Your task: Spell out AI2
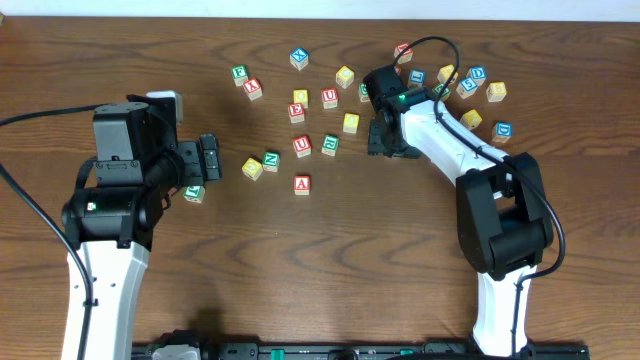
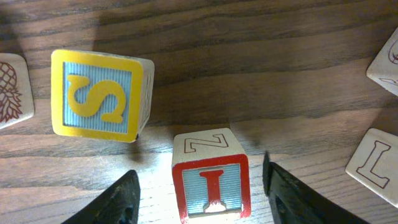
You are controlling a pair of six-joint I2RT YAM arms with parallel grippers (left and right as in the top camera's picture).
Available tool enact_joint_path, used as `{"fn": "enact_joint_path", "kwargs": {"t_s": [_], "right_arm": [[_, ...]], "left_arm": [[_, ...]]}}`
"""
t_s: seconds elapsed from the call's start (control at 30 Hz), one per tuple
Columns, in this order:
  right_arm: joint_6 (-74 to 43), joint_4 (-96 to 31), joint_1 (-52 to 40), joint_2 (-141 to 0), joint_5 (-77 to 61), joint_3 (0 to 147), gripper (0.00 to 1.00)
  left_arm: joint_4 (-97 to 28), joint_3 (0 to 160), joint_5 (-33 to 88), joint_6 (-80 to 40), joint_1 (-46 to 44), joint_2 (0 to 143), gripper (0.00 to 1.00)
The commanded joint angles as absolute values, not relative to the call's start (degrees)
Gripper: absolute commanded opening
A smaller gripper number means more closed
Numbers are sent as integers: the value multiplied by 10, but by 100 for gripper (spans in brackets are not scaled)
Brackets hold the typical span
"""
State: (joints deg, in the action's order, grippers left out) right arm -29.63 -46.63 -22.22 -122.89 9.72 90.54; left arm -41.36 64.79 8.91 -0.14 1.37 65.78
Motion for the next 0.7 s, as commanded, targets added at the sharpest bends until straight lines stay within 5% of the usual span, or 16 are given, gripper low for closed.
{"fn": "enact_joint_path", "kwargs": {"t_s": [0.0,0.3,0.67], "right_arm": [[-309,-463,-223,-1229,105,903,54],[-312,-460,-223,-1229,103,903,25],[-312,-461,-223,-1229,93,903,21]], "left_arm": [[-414,663,92,0,16,656,94],[-414,663,92,0,16,656,94],[-414,663,92,0,16,656,94]]}}
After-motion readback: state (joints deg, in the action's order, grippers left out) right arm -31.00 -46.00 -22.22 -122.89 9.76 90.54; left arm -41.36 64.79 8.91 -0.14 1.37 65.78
